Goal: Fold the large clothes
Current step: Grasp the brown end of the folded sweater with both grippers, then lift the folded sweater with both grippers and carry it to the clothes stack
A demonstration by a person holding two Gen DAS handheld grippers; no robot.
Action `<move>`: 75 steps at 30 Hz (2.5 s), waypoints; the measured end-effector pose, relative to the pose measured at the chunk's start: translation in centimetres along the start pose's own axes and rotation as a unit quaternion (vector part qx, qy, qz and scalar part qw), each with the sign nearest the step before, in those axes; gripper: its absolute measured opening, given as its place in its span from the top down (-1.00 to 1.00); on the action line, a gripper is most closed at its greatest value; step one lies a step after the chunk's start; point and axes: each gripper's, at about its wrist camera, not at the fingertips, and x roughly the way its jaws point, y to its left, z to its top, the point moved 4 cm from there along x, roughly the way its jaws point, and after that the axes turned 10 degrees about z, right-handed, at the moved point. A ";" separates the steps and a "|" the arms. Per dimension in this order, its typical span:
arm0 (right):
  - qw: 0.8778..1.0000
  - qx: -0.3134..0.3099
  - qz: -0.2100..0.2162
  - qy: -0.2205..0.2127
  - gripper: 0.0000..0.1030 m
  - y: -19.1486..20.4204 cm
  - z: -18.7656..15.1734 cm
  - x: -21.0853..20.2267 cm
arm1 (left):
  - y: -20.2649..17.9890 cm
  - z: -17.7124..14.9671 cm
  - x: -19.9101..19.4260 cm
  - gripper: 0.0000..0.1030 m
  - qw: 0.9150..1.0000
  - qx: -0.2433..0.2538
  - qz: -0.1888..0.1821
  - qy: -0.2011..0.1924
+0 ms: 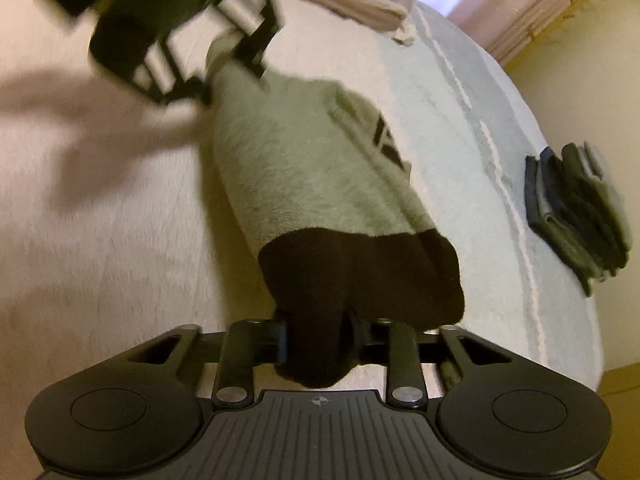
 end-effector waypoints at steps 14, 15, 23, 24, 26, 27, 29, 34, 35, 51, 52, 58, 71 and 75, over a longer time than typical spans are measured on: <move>0.996 -0.056 -0.061 0.015 0.42 0.9 1.8 2.3 | 3.5 1.9 -1.8 0.55 0.991 -0.094 -0.080 0.046; 0.997 -0.056 -0.050 0.016 0.45 0.3 1.9 1.0 | 3.7 2.2 -2.5 0.55 0.990 -0.101 -0.089 0.050; 0.996 -0.067 0.062 0.022 0.50 -4.7 2.1 -10.1 | 6.9 6.7 -9.8 0.55 0.973 -0.167 -0.145 0.066; 0.995 -0.062 0.077 0.024 0.50 -5.0 2.0 -11.2 | 7.2 7.3 -10.6 0.55 0.971 -0.172 -0.153 0.068; 0.992 -0.074 0.103 0.028 0.51 -5.5 1.7 -13.6 | 8.0 8.7 -12.2 0.55 0.964 -0.190 -0.170 0.077; 0.990 -0.076 0.117 0.028 0.51 -6.0 1.8 -14.4 | 8.3 9.3 -12.9 0.55 0.961 -0.195 -0.177 0.080; 0.986 -0.076 0.146 0.027 0.52 -6.2 1.2 -16.5 | 9.0 10.7 -14.1 0.55 0.958 -0.200 -0.190 0.085; 0.978 -0.083 0.189 0.014 0.52 -10.8 -1.4 -19.8 | 11.2 15.7 -15.0 0.55 0.947 -0.216 -0.216 0.095; 0.977 -0.086 0.194 0.009 0.52 -12.2 -2.1 -20.3 | 12.0 16.9 -14.7 0.55 0.946 -0.218 -0.218 0.098; 0.981 -0.115 0.158 -0.013 0.53 -36.2 -10.5 -24.0 | 27.2 34.3 -3.4 0.56 0.948 -0.240 -0.192 0.081; 0.981 -0.114 0.157 -0.013 0.53 -37.7 -10.5 -24.0 | 28.3 34.9 -2.6 0.56 0.949 -0.241 -0.187 0.078; 0.981 -0.123 0.148 -0.014 0.53 -46.4 -9.0 -23.2 | 35.2 36.9 2.0 0.56 0.954 -0.240 -0.171 0.060; 0.978 -0.165 0.081 -0.097 0.53 -69.5 1.2 -20.6 | 58.1 37.3 13.0 0.56 0.956 -0.278 -0.040 0.081; 0.968 -0.195 0.051 -0.149 0.53 -77.7 5.2 -17.9 | 65.7 36.8 17.4 0.56 0.944 -0.309 0.047 0.110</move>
